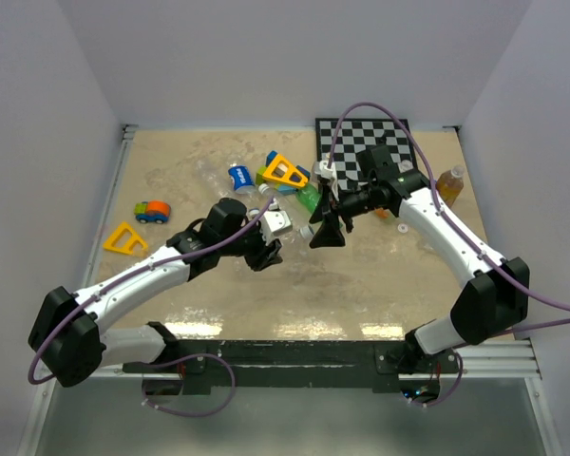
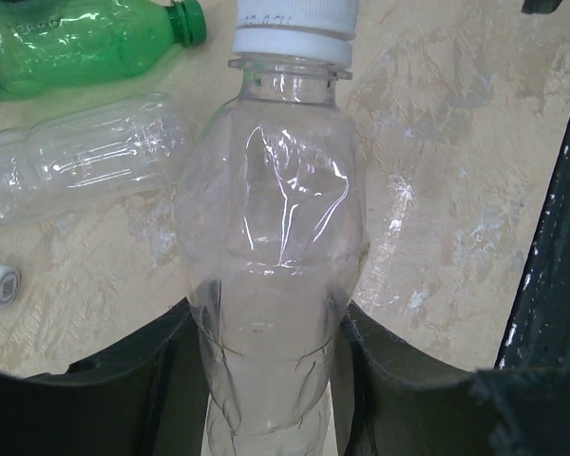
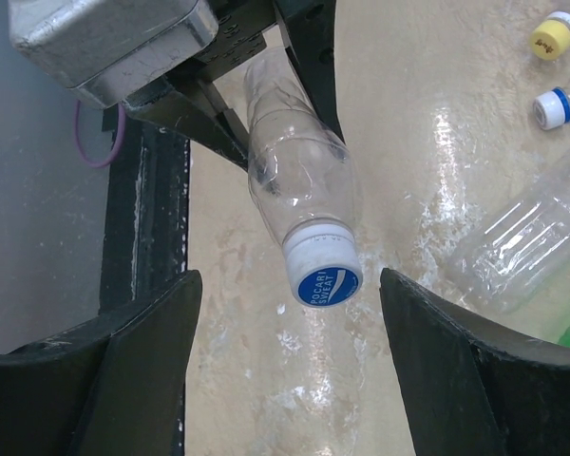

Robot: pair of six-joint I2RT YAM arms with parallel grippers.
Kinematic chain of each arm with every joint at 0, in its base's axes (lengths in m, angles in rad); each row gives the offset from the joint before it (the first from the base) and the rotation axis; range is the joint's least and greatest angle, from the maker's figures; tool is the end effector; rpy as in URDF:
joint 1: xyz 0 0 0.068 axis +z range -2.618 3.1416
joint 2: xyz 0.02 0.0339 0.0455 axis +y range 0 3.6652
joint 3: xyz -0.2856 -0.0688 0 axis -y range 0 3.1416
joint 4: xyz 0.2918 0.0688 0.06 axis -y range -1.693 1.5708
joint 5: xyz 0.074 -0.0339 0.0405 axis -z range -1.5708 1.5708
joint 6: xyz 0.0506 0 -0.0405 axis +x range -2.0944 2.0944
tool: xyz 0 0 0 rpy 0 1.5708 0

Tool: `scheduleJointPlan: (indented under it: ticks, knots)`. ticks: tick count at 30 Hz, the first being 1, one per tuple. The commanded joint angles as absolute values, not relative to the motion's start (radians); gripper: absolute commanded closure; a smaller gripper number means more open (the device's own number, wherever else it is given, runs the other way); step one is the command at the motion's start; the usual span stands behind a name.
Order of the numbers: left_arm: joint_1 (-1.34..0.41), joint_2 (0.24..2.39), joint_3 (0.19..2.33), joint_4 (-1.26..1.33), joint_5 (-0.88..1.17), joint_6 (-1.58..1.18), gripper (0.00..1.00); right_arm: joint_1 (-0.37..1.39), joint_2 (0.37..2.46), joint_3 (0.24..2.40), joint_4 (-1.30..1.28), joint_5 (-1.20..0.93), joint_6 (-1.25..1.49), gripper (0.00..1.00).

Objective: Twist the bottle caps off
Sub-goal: Pick up the plastic bottle at the center of the board, then unscrew the bottle cap from the plastic bottle.

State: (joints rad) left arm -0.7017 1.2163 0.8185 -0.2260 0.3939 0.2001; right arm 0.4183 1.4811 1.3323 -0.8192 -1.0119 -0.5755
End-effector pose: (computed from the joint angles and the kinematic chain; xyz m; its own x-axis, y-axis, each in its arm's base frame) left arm 0.2251 -0.2157 0.2531 -0.2715 0.4698 -0.8400 0.9060 0.4192 -0.0584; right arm 0.3015 0.1810 0.3310 -0.2752 -0.4382 -0.8557 -0.9589 0.0606 0.2773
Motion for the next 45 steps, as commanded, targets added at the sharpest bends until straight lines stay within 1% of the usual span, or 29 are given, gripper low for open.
scheduleJointPlan:
  ticks: [1, 14, 17, 19, 22, 24, 26, 27, 30, 31, 33, 35, 37, 38, 41, 42, 43, 45]
  knots:
    - [-0.704, 1.184, 0.822, -0.184, 0.425, 0.183, 1.0, 0.42, 1.448, 1.347, -0.788, -1.026, -0.558, 0.2]
    - [-0.704, 1.167, 0.813, -0.17, 0.451, 0.186, 1.0, 0.422, 1.437, 1.345, -0.781, -1.028, -0.548, 0.2]
    - [-0.703, 1.167, 0.813, -0.167, 0.456, 0.186, 1.0, 0.426, 1.446, 1.347, -0.776, -1.032, -0.54, 0.25]
    - [-0.704, 1.166, 0.812, -0.166, 0.454, 0.187, 1.0, 0.429, 1.453, 1.348, -0.775, -1.034, -0.538, 0.3]
    - [-0.703, 1.164, 0.813, -0.166, 0.451, 0.187, 1.0, 0.433, 1.456, 1.35, -0.778, -1.038, -0.537, 0.41]
    - [-0.703, 1.161, 0.813, -0.164, 0.449, 0.189, 1.0, 0.434, 1.454, 1.348, -0.778, -1.037, -0.537, 0.45]
    - [-0.704, 1.158, 0.811, -0.161, 0.451, 0.193, 1.0, 0.436, 1.454, 1.347, -0.781, -1.04, -0.541, 0.53]
    - [-0.703, 1.154, 0.81, -0.161, 0.451, 0.195, 1.0, 0.437, 1.454, 1.348, -0.788, -1.043, -0.549, 0.58]
    - [-0.703, 1.143, 0.802, -0.155, 0.46, 0.205, 1.0, 0.443, 1.459, 1.362, -0.827, -1.06, -0.601, 0.76]
    - [-0.701, 1.137, 0.802, -0.156, 0.468, 0.213, 1.0, 0.446, 1.463, 1.37, -0.848, -1.066, -0.635, 0.83]
    - [-0.701, 1.124, 0.799, -0.155, 0.504, 0.241, 1.0, 0.456, 1.466, 1.394, -0.906, -1.066, -0.721, 1.0]
    - [-0.698, 1.109, 0.792, -0.153, 0.563, 0.276, 1.0, 0.469, 1.468, 1.423, -1.013, -1.057, -0.88, 1.0]
    - [-0.696, 1.094, 0.782, -0.153, 0.623, 0.32, 1.0, 0.488, 1.462, 1.46, -1.174, -1.043, -1.187, 1.0]
    - [-0.698, 1.086, 0.781, -0.153, 0.644, 0.336, 1.0, 0.495, 1.433, 1.459, -1.186, -1.007, -1.242, 1.0]
    - [-0.695, 1.071, 0.779, -0.164, 0.724, 0.391, 1.0, 0.512, 1.297, 1.396, -1.174, -0.878, -1.597, 1.0]
    - [-0.695, 1.069, 0.779, -0.166, 0.751, 0.408, 1.0, 0.514, 1.257, 1.373, -1.123, -0.839, -1.685, 1.0]
    - [-0.695, 1.069, 0.784, -0.167, 0.764, 0.419, 1.0, 0.515, 1.226, 1.365, -1.093, -0.795, -1.719, 1.0]
    - [-0.695, 1.074, 0.799, -0.178, 0.785, 0.431, 1.0, 0.515, 1.239, 1.413, -1.094, -0.769, -1.727, 1.0]
